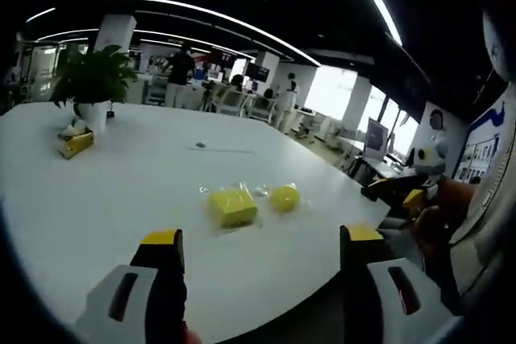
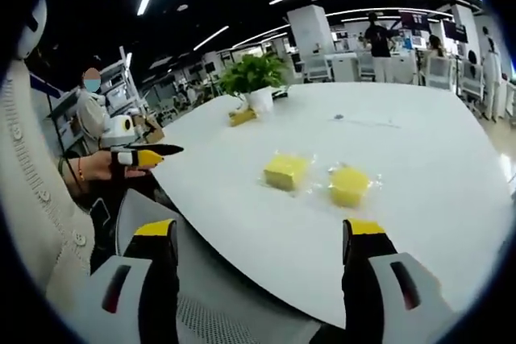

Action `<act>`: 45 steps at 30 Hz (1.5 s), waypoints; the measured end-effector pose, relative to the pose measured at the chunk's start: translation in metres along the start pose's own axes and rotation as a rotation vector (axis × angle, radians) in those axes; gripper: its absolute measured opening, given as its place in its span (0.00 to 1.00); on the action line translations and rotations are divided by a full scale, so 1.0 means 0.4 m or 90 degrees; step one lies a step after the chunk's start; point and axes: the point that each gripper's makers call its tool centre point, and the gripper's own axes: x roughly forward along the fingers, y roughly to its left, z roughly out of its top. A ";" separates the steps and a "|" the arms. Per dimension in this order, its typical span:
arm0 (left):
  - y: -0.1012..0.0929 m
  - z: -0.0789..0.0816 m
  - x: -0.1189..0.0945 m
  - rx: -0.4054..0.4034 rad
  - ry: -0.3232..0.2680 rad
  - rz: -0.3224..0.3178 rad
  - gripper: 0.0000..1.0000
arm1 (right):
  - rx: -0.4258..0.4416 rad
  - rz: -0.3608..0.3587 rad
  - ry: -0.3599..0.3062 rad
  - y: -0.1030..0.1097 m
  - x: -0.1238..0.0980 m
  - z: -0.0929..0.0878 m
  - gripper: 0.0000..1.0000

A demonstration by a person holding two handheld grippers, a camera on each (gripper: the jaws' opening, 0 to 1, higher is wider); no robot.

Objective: Compare the silicone blocks by pressing each to a similar depth, holding the contact briefly, and releasing to observe deformation and rebound differences across the visible hardness samples.

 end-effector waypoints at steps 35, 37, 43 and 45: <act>-0.054 0.033 -0.081 -0.009 -0.038 -0.009 0.84 | -0.005 0.008 -0.076 0.032 -0.058 0.062 0.80; -0.051 0.037 -0.081 -0.012 -0.041 -0.007 0.84 | -0.006 0.010 -0.072 0.027 -0.057 0.065 0.80; -0.040 0.044 -0.076 -0.016 -0.046 -0.001 0.83 | -0.012 -0.002 -0.062 0.008 -0.057 0.069 0.79; -0.035 0.046 -0.073 -0.017 -0.046 0.002 0.83 | -0.002 -0.005 -0.069 -0.003 -0.058 0.079 0.79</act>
